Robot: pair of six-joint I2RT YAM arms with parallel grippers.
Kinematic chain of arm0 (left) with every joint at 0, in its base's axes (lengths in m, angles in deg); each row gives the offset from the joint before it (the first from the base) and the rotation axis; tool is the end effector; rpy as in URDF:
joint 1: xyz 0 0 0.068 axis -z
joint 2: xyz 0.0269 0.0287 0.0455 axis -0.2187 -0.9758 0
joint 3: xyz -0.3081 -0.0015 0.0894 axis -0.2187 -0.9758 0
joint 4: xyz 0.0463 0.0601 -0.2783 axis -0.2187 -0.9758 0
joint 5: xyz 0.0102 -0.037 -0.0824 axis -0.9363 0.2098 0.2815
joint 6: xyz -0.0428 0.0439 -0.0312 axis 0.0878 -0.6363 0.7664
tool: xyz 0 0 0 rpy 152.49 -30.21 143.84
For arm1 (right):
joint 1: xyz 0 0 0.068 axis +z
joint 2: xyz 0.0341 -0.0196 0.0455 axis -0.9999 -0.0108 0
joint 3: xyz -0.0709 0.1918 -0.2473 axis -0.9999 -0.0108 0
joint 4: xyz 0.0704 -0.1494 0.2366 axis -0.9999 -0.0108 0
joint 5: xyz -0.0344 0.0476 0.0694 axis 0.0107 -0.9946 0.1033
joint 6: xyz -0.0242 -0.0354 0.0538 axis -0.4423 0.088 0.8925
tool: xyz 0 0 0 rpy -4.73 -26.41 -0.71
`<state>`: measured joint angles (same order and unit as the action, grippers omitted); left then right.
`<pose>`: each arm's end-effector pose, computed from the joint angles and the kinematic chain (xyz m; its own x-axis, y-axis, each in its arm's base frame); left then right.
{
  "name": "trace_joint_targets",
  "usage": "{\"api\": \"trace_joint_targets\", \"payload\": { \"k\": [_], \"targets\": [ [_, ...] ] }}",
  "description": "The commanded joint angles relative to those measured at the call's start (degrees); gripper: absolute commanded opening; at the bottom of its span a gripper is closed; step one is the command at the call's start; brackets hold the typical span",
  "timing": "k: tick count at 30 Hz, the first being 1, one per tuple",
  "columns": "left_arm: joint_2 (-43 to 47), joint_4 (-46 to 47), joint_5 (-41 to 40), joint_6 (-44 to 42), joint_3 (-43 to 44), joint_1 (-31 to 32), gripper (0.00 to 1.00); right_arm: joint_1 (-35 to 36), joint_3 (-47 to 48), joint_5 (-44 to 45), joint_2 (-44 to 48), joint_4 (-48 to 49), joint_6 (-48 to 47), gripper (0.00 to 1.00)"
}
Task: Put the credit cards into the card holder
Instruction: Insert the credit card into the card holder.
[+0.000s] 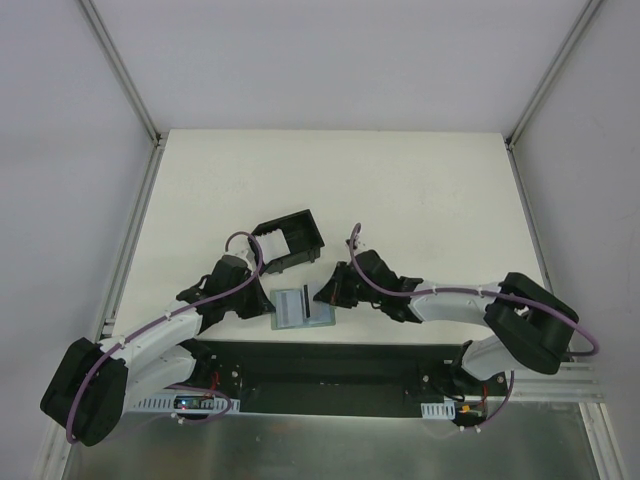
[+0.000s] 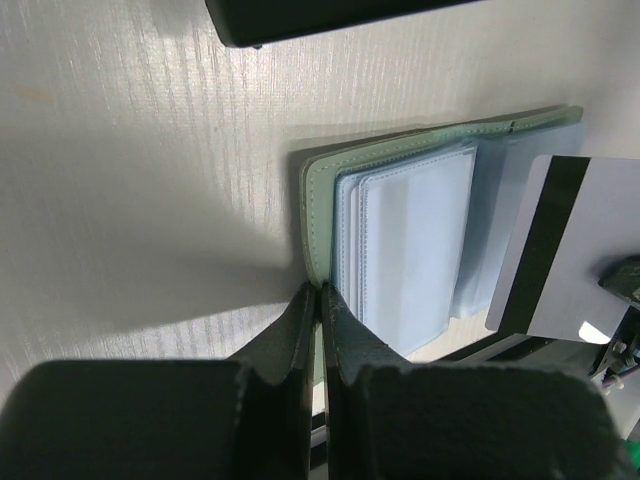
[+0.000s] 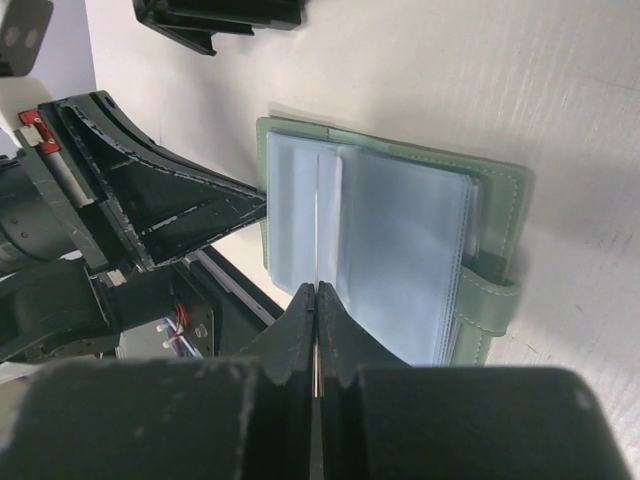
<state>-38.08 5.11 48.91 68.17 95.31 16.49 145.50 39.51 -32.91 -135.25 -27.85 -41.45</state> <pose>0.1538 -0.0988 0.1562 -0.8569 -0.2806 -0.4325 0.0354 0.8049 -0.5924 0.1716 0.2671 0.1917 -0.8048 0.0552 -0.5910 -0.4446 0.6034 0.6619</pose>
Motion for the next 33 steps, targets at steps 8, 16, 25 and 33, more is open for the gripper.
{"api": "trace_joint_targets", "payload": {
  "k": [8,16,25,33],
  "targets": [
    [-1.1,-3.6,-1.7,-0.9,-0.9,-0.6,0.00,0.5,1.8,-2.9,-5.5,4.7,1.8,0.00],
    [-0.9,-3.6,-1.8,-0.8,-1.0,-0.6,0.00,0.3,1.0,-1.4,-3.0,4.5,1.7,0.00],
    [-1.0,-3.7,-1.8,-1.0,-1.0,-0.6,0.00,0.4,1.9,-1.5,-3.0,2.9,1.2,0.00],
    [-0.9,-3.6,-1.6,-0.9,-0.8,-0.6,0.00,0.4,2.6,-3.0,-6.2,4.1,1.4,0.00]
  ]
}}
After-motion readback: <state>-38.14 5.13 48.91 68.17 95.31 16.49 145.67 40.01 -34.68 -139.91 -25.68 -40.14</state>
